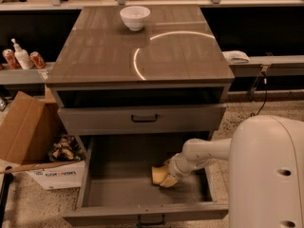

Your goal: Pick sponge from middle drawer and place on counter

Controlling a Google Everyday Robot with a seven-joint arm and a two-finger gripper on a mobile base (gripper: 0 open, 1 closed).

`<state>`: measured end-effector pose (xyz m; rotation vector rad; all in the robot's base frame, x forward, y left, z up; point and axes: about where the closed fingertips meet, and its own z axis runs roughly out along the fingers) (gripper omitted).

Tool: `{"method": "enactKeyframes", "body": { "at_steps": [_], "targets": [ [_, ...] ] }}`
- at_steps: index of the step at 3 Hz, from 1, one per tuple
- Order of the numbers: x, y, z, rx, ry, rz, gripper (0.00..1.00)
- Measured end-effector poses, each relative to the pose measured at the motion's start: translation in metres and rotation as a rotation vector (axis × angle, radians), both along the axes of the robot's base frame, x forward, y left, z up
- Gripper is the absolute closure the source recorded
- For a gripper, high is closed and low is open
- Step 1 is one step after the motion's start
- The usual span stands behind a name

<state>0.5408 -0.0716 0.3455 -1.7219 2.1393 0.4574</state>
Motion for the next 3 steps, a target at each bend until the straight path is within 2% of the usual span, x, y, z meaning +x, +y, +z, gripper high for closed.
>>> {"method": "enactKeyframes", "body": {
  "at_steps": [1,2,3],
  "targets": [
    [-0.005,-0.001,0.018,0.019,-0.042,0.013,0.72],
    [-0.018,-0.002,0.073,0.092,-0.134,0.065,0.95],
    [-0.032,0.007,0.141,0.227,-0.226,0.144,1.00]
  ]
}}
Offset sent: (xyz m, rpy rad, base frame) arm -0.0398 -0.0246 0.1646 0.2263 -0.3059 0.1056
